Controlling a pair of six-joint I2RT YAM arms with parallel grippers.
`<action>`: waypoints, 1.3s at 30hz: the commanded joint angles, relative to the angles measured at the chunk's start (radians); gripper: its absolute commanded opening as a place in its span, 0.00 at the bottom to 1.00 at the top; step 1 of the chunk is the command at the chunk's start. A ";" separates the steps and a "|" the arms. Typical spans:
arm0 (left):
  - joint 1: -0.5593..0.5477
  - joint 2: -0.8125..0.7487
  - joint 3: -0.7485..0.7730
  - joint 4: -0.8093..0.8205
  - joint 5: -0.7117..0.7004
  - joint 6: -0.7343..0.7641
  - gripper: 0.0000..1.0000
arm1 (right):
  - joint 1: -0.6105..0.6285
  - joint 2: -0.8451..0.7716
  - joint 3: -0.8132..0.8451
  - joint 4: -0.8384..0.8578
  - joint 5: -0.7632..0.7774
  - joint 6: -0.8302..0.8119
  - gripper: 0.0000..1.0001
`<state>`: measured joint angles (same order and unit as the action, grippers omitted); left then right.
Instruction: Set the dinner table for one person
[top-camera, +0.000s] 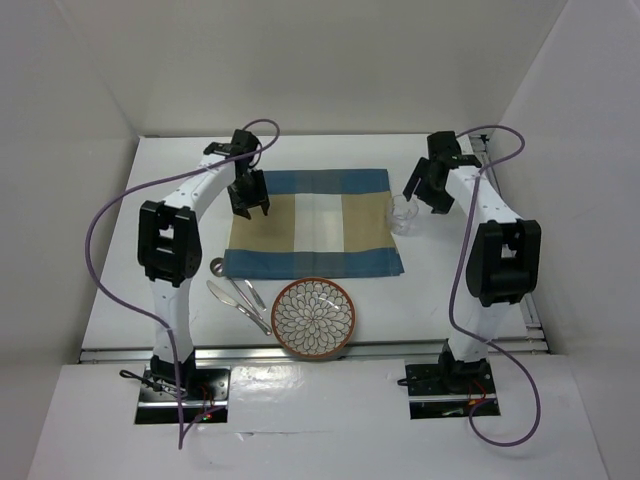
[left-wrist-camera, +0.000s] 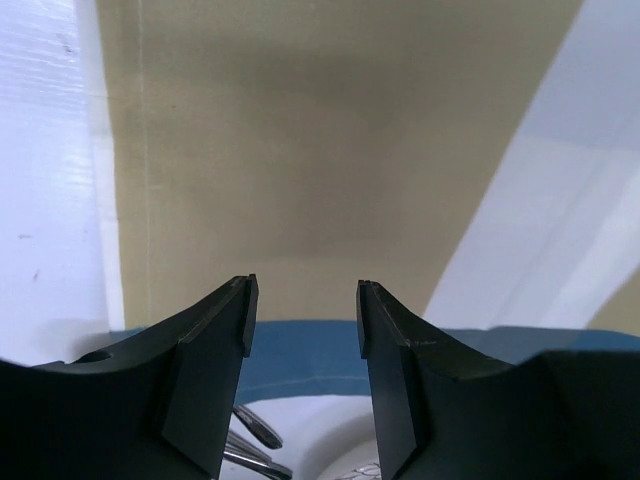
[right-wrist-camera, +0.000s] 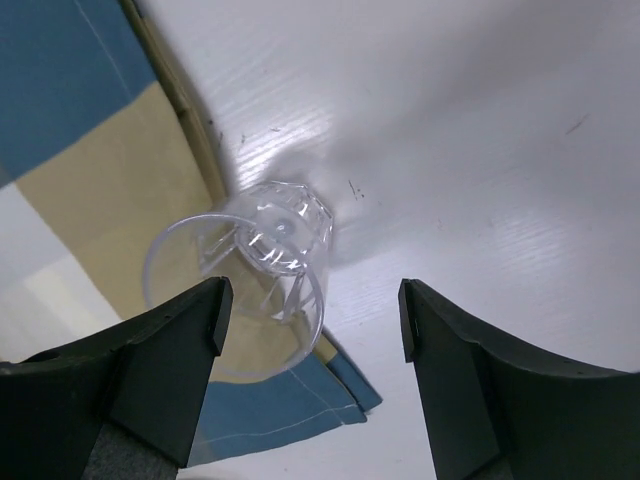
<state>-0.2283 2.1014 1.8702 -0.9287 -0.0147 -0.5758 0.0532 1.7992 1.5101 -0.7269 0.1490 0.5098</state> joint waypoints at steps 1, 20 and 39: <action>-0.016 0.054 0.046 -0.010 -0.030 0.002 0.61 | -0.015 0.037 0.001 -0.003 -0.049 -0.030 0.80; -0.094 0.201 0.006 0.056 -0.042 -0.009 0.59 | -0.052 -0.138 -0.064 0.078 0.050 0.058 0.00; -0.134 0.313 0.162 0.045 -0.013 0.033 0.59 | 0.080 0.284 0.538 -0.092 0.020 0.016 0.00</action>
<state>-0.3569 2.3428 1.9915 -0.9131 -0.0452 -0.5709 0.1352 2.0525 1.9713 -0.7784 0.1638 0.5266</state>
